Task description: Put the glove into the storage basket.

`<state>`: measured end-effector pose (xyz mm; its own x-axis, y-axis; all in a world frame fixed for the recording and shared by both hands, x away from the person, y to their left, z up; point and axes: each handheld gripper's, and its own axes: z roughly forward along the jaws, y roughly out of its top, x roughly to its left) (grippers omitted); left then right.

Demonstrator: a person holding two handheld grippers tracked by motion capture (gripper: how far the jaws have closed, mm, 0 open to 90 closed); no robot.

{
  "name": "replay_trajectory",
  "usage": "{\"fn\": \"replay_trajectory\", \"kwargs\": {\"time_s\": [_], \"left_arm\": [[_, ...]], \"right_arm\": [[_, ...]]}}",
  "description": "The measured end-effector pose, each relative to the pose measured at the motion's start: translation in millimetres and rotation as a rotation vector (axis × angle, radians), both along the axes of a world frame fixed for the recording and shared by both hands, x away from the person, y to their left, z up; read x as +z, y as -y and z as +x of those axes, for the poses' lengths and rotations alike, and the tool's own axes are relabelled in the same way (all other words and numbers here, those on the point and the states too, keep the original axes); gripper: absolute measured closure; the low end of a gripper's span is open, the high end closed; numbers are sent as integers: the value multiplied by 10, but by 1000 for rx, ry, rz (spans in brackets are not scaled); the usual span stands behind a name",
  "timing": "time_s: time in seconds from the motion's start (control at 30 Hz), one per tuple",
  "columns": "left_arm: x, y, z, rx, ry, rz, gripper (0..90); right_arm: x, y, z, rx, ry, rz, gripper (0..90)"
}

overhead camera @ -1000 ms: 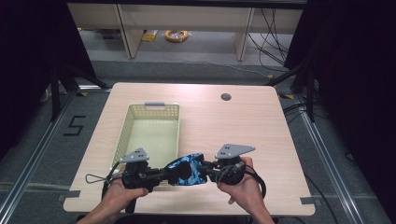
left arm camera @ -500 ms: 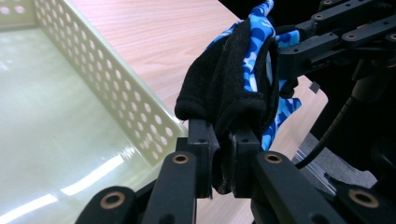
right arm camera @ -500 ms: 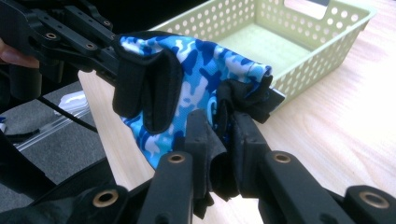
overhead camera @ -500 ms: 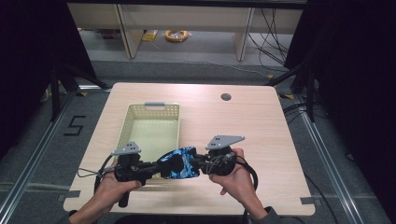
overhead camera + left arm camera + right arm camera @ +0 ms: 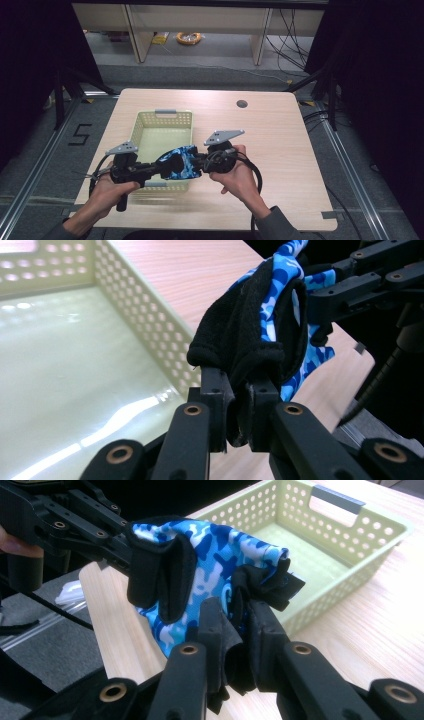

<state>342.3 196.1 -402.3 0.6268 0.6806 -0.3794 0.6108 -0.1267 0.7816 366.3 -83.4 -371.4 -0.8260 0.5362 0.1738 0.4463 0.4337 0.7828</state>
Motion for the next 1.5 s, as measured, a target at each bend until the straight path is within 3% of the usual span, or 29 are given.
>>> {"fn": "replay_trajectory", "kwargs": {"time_s": [0.17, 0.67, 0.83, 0.87, 1.2, 1.3, 1.4, 1.43, 1.5], "left_arm": [[-50, -144, 87, 31, -23, -14, 815], [-190, -460, 206, 92, -76, 26, 813], [-291, -507, 237, 105, -110, 37, 811], [-307, -511, 243, 103, -114, 44, 811], [-402, -498, 291, 105, -137, 79, 805], [-441, -491, 319, 96, -141, 115, 799], [-463, -478, 328, 99, -147, 123, 792], [-473, -495, 338, 72, -151, 172, 787], [-487, -474, 339, 79, -155, 184, 784]], "right_arm": [[-20, -170, 124, 2, 3, -19, 788], [-198, -599, 331, 27, -50, -75, 788], [-319, -697, 350, 20, -77, -65, 788], [-323, -697, 354, 24, -92, -86, 788], [-533, -752, 394, 6, -115, -99, 787], [-596, -767, 410, 2, -130, -122, 787], [-630, -793, 404, -20, -151, -146, 787], [-662, -807, 419, -6, -136, -135, 787], [-692, -820, 432, -10, -149, -152, 787]]}}
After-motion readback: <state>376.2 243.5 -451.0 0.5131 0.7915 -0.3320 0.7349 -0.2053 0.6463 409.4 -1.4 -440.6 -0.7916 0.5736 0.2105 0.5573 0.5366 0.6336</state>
